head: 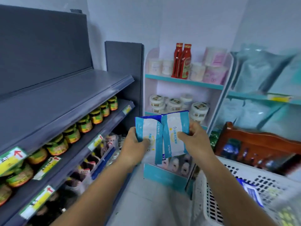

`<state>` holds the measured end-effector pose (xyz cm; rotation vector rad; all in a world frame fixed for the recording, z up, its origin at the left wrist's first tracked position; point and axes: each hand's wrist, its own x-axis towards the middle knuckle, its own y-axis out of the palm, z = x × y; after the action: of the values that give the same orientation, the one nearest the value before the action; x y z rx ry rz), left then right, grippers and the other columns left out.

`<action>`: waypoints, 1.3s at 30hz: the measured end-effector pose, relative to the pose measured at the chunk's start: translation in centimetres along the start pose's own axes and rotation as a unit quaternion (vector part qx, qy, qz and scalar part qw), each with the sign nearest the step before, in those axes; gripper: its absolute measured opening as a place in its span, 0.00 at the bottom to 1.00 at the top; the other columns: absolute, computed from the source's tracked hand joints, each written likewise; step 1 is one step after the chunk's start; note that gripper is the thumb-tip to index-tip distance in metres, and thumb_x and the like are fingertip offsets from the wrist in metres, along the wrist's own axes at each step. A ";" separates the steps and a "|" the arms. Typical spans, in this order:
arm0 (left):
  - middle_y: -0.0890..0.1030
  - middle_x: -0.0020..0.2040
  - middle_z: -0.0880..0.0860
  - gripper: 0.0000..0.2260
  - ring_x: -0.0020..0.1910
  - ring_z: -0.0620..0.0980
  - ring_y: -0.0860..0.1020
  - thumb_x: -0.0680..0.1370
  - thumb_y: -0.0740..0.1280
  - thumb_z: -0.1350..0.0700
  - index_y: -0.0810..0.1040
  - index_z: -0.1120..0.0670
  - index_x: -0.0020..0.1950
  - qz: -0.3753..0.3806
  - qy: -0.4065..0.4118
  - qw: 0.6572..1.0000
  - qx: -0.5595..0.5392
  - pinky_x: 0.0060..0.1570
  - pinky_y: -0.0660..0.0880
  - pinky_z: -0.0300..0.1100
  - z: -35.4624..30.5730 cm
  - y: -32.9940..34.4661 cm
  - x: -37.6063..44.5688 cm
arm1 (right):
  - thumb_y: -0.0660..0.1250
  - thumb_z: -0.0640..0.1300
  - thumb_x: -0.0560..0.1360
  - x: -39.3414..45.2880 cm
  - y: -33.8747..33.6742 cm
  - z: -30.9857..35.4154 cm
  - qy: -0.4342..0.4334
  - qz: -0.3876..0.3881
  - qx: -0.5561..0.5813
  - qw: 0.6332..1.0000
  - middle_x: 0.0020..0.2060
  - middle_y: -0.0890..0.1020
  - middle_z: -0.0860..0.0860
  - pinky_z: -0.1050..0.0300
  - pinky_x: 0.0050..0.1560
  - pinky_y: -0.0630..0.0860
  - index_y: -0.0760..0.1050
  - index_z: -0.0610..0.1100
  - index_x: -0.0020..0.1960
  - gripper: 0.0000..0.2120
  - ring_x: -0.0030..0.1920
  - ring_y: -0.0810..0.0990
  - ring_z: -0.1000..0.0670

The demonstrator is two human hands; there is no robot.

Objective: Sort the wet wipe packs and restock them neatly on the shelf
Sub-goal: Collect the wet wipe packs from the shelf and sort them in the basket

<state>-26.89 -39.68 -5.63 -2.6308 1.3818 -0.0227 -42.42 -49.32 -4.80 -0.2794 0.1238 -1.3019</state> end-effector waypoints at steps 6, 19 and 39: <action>0.79 0.53 0.49 0.13 0.50 0.50 0.79 0.78 0.64 0.62 0.69 0.47 0.58 0.081 -0.045 0.995 0.021 0.44 0.78 0.45 2.9 12.4 0.9 | 0.68 0.37 0.74 0.7 -9.8 -6.9 0.065 -0.064 -0.027 0.995 0.52 0.80 0.51 0.48 0.54 0.78 0.72 0.48 0.57 0.14 0.52 0.80 0.50; 0.78 0.51 0.53 0.13 0.49 0.51 0.78 0.77 0.65 0.63 0.68 0.53 0.59 0.174 -0.171 0.966 0.089 0.52 0.77 0.49 11.1 40.4 -0.2 | 0.66 0.38 0.75 4.3 -30.2 -26.0 0.237 -0.080 -0.106 0.962 0.47 0.79 0.49 0.50 0.46 0.77 0.72 0.45 0.57 0.11 0.45 0.78 0.48; 0.69 0.64 0.59 0.22 0.57 0.54 0.74 0.78 0.61 0.64 0.61 0.56 0.71 0.244 -0.313 0.891 0.220 0.53 0.75 0.45 29.1 53.0 1.5 | 0.60 0.33 0.76 4.6 -31.9 -47.6 0.399 0.005 -0.116 0.909 0.38 0.76 0.47 0.59 0.32 0.69 0.71 0.44 0.50 0.07 0.34 0.73 0.50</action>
<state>-66.64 -66.23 -42.71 -1.6482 1.5058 0.4719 -82.64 -67.70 -41.46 0.0732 0.9800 -1.3254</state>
